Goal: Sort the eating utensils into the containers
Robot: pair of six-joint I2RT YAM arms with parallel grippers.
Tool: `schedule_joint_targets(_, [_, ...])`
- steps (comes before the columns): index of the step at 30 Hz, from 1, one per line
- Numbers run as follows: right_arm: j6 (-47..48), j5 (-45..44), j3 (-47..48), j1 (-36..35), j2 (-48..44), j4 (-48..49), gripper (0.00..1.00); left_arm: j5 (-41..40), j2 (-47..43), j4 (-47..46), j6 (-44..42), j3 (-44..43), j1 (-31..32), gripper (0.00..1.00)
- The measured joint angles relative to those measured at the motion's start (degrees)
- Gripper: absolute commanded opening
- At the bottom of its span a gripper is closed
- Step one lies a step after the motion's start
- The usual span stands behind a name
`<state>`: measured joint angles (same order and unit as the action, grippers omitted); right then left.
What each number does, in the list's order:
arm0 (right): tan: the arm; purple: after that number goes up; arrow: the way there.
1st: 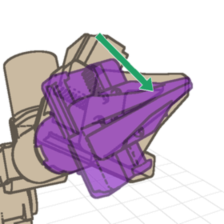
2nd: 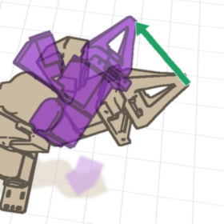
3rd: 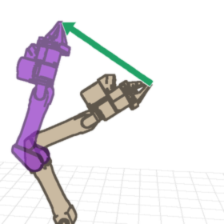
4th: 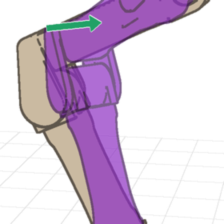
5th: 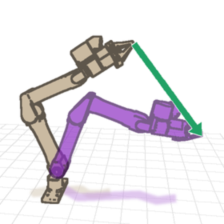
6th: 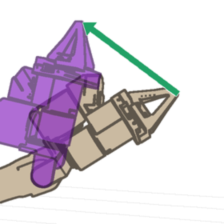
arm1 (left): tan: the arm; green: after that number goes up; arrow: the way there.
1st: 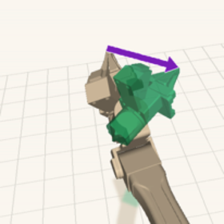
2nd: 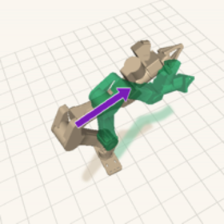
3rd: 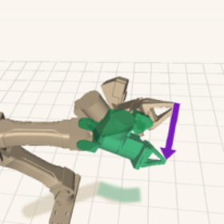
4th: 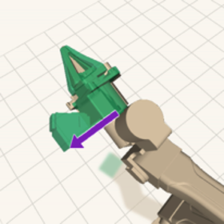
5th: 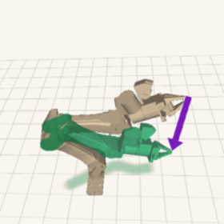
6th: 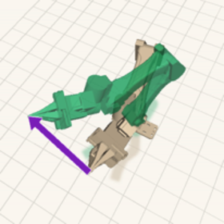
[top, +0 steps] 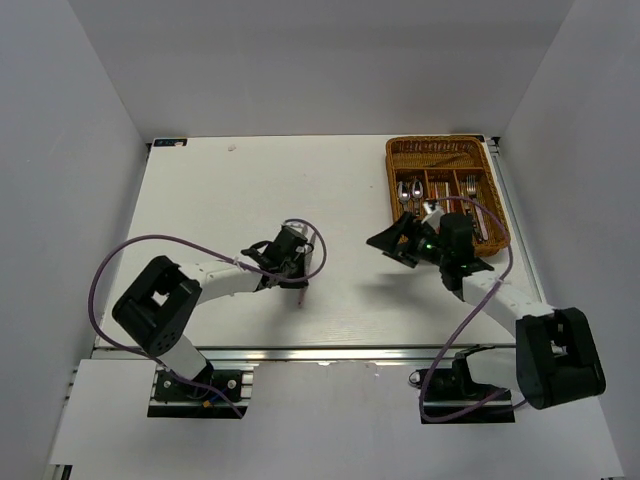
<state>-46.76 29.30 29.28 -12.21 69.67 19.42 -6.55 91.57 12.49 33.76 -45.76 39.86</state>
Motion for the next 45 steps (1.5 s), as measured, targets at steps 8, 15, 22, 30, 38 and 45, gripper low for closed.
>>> schedule_joint_targets(8, [-2.6,-5.1,3.9,-13.1,8.2,2.8,0.82,10.3,0.0,-7.1,2.1,0.4,4.5,0.00])
schedule_joint_targets(15, [-4.5,-8.7,4.1,-15.7,12.9,3.7,0.79,12.9,0.0,-9.6,2.6,-1.0,7.5,0.00])
schedule_joint_targets(22, [-5.0,-11.2,5.4,-17.7,14.9,4.2,0.77,13.6,0.1,-11.8,2.5,-3.2,8.0,0.00])
schedule_joint_targets(30, [-5.6,-12.6,6.8,-17.7,18.1,5.3,0.11,14.3,0.5,-12.6,2.5,-4.1,8.2,0.00])
schedule_joint_targets(38, [-7.9,-8.9,9.4,-16.3,23.4,9.2,0.00,9.7,0.0,-7.1,0.7,-7.6,8.3,0.98])
schedule_joint_targets(45, [-10.4,-12.3,16.3,-5.8,23.5,6.0,0.00,-11.2,-10.3,13.2,-1.8,-15.2,8.5,0.98])
